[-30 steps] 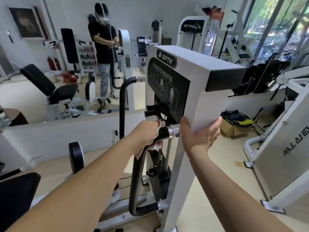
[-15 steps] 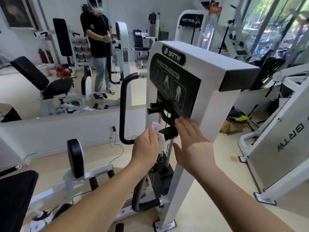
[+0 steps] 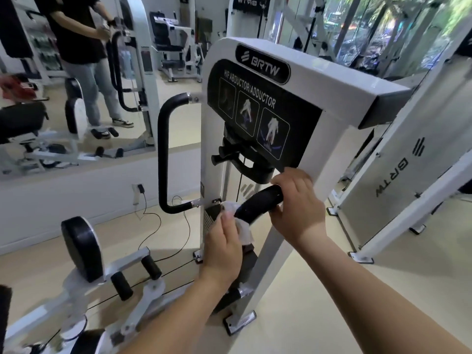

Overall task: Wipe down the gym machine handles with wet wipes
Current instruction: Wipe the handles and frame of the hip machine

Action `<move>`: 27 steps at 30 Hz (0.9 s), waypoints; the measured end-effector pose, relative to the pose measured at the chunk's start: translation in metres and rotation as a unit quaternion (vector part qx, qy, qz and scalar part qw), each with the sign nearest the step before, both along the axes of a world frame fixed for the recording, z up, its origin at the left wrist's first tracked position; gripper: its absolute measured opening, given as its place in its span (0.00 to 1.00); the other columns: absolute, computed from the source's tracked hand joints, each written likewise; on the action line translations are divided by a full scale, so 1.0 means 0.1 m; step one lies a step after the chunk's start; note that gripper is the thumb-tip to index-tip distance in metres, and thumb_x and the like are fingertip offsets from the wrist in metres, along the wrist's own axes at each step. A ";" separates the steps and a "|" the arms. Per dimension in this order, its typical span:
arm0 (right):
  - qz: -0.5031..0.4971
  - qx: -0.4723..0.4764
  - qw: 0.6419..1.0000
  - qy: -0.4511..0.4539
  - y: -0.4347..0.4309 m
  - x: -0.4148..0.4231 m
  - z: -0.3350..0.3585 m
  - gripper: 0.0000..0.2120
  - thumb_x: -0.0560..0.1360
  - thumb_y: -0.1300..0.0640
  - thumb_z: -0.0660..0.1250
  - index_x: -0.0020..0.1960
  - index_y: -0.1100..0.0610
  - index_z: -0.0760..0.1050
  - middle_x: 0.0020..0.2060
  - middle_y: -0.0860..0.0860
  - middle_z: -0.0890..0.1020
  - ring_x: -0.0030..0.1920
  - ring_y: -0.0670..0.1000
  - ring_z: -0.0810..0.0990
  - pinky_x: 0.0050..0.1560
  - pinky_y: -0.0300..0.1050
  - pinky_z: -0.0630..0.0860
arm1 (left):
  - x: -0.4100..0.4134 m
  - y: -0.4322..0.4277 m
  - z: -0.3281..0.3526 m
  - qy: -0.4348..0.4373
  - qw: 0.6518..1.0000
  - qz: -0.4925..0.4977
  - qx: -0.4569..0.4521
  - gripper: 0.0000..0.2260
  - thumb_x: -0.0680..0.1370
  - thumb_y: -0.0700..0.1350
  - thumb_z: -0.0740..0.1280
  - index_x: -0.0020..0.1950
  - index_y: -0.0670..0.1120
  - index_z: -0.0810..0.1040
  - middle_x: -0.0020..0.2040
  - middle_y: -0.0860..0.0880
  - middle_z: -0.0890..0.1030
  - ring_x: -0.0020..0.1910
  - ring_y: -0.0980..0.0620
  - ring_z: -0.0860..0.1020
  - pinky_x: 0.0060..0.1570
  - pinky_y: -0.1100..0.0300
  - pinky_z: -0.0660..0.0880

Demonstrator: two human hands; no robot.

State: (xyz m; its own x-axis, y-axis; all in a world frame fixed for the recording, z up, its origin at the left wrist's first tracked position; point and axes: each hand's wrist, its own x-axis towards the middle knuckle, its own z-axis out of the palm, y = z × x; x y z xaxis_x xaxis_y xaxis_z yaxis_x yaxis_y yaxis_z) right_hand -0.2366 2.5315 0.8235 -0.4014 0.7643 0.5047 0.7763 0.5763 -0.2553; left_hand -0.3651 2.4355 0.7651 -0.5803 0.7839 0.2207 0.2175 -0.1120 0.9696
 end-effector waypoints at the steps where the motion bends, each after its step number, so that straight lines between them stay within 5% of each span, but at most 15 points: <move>1: 0.002 0.006 1.000 0.002 0.00 -0.01 -0.01 0.22 0.69 0.60 0.76 0.61 0.51 0.76 0.63 0.51 0.77 0.67 0.53 0.69 0.39 0.45 0.71 | 0.00 -0.06 -0.02 -0.021 1.000 -0.007 -0.011 0.20 0.84 0.59 0.48 0.38 0.52 0.68 0.29 0.58 0.72 0.31 0.60 0.71 0.38 0.60 0.67; 5: 0.006 0.019 1.000 0.009 0.00 -0.01 -0.04 0.21 0.69 0.62 0.75 0.60 0.52 0.75 0.64 0.52 0.77 0.67 0.53 0.69 0.38 0.45 0.71 | 0.03 -0.09 0.04 -0.065 0.996 -0.013 -0.058 0.19 0.86 0.58 0.49 0.45 0.54 0.75 0.38 0.56 0.78 0.42 0.63 0.78 0.45 0.63 0.72; 7: 0.008 0.030 0.999 0.013 0.01 -0.01 -0.05 0.21 0.69 0.62 0.74 0.60 0.52 0.75 0.63 0.52 0.77 0.66 0.52 0.69 0.36 0.45 0.72 | 0.01 0.02 0.27 -0.087 0.990 -0.024 -0.106 0.19 0.86 0.57 0.51 0.48 0.53 0.78 0.41 0.51 0.80 0.47 0.51 0.80 0.48 0.53 0.75; 11: -0.001 0.044 0.999 0.010 0.03 -0.01 -0.06 0.20 0.68 0.66 0.75 0.58 0.55 0.77 0.60 0.53 0.79 0.65 0.52 0.70 0.33 0.43 0.71 | 0.05 0.34 0.68 0.127 0.979 -0.016 -0.160 0.22 0.86 0.53 0.49 0.56 0.49 0.82 0.49 0.46 0.83 0.51 0.45 0.79 0.54 0.49 0.76; 13: -0.001 0.045 0.999 0.001 0.03 -0.01 -0.07 0.21 0.67 0.65 0.76 0.58 0.55 0.77 0.60 0.53 0.79 0.66 0.52 0.69 0.34 0.42 0.69 | 0.08 0.33 0.62 0.165 0.979 0.018 -0.119 0.22 0.87 0.52 0.50 0.46 0.47 0.79 0.41 0.50 0.81 0.43 0.49 0.77 0.45 0.52 0.74; 16: 0.003 0.034 0.999 -0.006 0.03 0.00 -0.06 0.20 0.69 0.62 0.75 0.60 0.54 0.77 0.61 0.52 0.79 0.69 0.53 0.70 0.35 0.45 0.73 | 0.08 0.12 0.29 0.040 0.999 0.024 -0.012 0.20 0.87 0.52 0.51 0.40 0.50 0.74 0.33 0.54 0.76 0.36 0.56 0.74 0.40 0.53 0.71; 19: 0.007 0.026 1.000 -0.016 0.03 0.01 -0.05 0.19 0.72 0.58 0.73 0.62 0.52 0.76 0.62 0.51 0.78 0.71 0.54 0.70 0.40 0.48 0.77 | 0.07 -0.14 -0.20 -0.140 0.989 0.019 -0.039 0.19 0.86 0.58 0.51 0.54 0.51 0.79 0.47 0.48 0.82 0.49 0.59 0.79 0.54 0.64 0.74; 20: 0.009 0.027 0.999 -0.016 0.04 0.01 -0.05 0.19 0.73 0.58 0.72 0.62 0.52 0.75 0.63 0.51 0.78 0.71 0.54 0.70 0.40 0.48 0.76 | 0.07 -0.21 -0.37 -0.175 0.982 0.016 -0.074 0.20 0.84 0.62 0.52 0.56 0.52 0.78 0.49 0.46 0.83 0.51 0.57 0.80 0.55 0.60 0.73; 24: 0.015 0.017 1.000 -0.014 0.05 0.02 -0.07 0.19 0.73 0.58 0.72 0.63 0.52 0.75 0.63 0.52 0.77 0.72 0.54 0.69 0.40 0.48 0.76 | 0.04 -0.18 -0.55 -0.214 0.963 0.034 -0.158 0.24 0.76 0.68 0.55 0.55 0.53 0.79 0.48 0.41 0.83 0.48 0.38 0.82 0.52 0.44 0.78; 27: 0.016 0.022 1.000 -0.008 0.03 0.02 -0.06 0.20 0.71 0.59 0.73 0.62 0.53 0.76 0.63 0.53 0.77 0.71 0.54 0.69 0.40 0.49 0.78 | 0.05 0.00 0.08 -0.222 0.968 0.021 -0.117 0.21 0.79 0.62 0.57 0.50 0.48 0.81 0.46 0.39 0.82 0.43 0.45 0.80 0.43 0.53 0.75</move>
State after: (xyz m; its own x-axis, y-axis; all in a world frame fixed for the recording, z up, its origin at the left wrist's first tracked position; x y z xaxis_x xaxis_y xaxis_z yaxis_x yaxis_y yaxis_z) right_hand -0.2349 2.5347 0.8176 -0.4339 0.7278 0.5310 0.7611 0.6115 -0.2163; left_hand -0.3605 2.4356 0.7727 -0.6093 0.7561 -0.2388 -0.2270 0.1222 0.9662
